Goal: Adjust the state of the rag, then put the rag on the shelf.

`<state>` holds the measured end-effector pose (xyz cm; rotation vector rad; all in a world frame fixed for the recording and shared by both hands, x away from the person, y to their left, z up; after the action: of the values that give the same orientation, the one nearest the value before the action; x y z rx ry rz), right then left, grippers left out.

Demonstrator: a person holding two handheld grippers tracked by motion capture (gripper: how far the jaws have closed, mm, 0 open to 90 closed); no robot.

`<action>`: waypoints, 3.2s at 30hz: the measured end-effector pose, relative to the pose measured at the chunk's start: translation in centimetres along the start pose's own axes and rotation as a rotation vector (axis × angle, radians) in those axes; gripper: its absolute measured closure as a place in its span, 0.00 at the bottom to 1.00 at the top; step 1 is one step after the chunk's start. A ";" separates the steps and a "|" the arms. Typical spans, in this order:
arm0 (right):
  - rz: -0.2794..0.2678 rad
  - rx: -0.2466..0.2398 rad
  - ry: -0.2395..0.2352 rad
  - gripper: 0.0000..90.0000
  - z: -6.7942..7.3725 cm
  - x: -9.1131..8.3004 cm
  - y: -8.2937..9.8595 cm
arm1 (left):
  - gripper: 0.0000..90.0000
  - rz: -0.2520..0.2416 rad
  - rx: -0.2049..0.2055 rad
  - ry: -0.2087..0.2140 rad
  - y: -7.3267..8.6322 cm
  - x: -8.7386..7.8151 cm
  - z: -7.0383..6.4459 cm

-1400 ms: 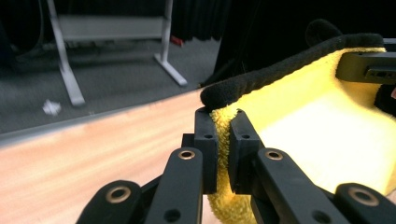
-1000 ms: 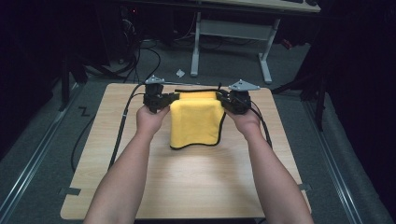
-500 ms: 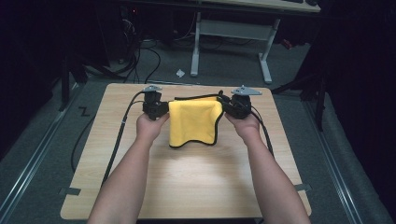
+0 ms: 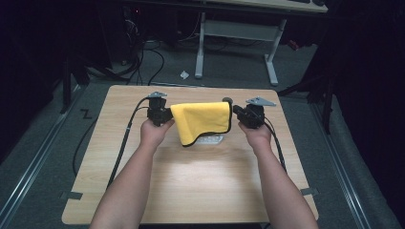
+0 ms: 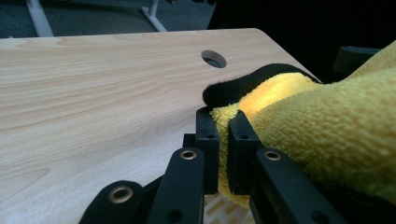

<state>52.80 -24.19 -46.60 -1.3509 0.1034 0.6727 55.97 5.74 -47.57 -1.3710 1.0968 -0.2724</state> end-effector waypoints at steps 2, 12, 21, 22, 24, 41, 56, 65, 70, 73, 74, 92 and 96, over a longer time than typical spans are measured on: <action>-0.003 -0.008 -0.008 0.95 0.5 -0.1 0.0 | 0.94 0.000 -0.011 0.005 0.1 0.1 0.1; 0.007 -0.020 -0.007 0.94 0.8 0.0 0.7 | 0.93 0.009 -0.034 0.024 0.4 0.3 0.5; 0.015 -0.030 -0.002 0.87 0.7 -0.2 1.1 | 0.71 -0.003 -0.065 -0.029 0.5 -0.1 0.9; 0.017 -0.032 -0.001 0.86 0.7 -0.2 1.1 | 0.71 -0.006 -0.068 -0.023 0.5 -0.2 1.0; 0.016 -0.034 0.003 0.83 0.6 -0.2 1.2 | 0.68 -0.008 -0.056 -0.028 0.4 -0.3 1.0; 0.007 -0.002 0.024 0.65 -0.8 -1.4 1.4 | 0.41 -0.062 -0.092 -0.112 0.4 -2.3 1.6; -0.008 -0.012 0.037 0.55 -1.0 -2.6 1.5 | 0.38 -0.072 -0.019 -0.226 2.3 -6.3 2.2; 0.009 -0.032 0.049 0.51 -0.9 -4.0 2.3 | 0.38 -0.048 0.033 -0.247 4.9 -7.9 1.2; 0.011 -0.061 0.066 0.49 -0.2 -5.2 3.3 | 0.39 -0.041 0.072 -0.251 6.9 -9.0 -0.4; 0.008 -0.098 0.066 0.47 0.5 -6.1 3.9 | 0.38 -0.048 0.083 -0.231 7.9 -9.7 -1.5; -0.014 -0.106 0.062 0.48 0.8 -6.4 4.2 | 0.38 -0.055 0.083 -0.220 8.2 -10.0 -1.9; 0.039 -0.200 -0.020 0.48 7.4 -11.8 15.3 | 0.40 0.058 0.154 -0.040 16.6 -12.4 -12.9; 0.135 -0.267 -0.043 0.46 8.0 -11.3 17.5 | 0.39 0.132 0.147 -0.029 16.9 -10.7 -12.9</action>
<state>32.45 -20.12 -54.79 -1.5947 0.0723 0.8508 33.70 9.55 -55.06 -1.1645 1.1161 -0.2315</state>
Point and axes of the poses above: each handheld gripper's, and its own axes: x roughly forward along the jaws, y roughly out of its underside, z roughly to its left, the point moved 4 cm from there along x, roughly forward along the jaws, and after that the axes turned 12 degrees about x, right-handed, at the moved point
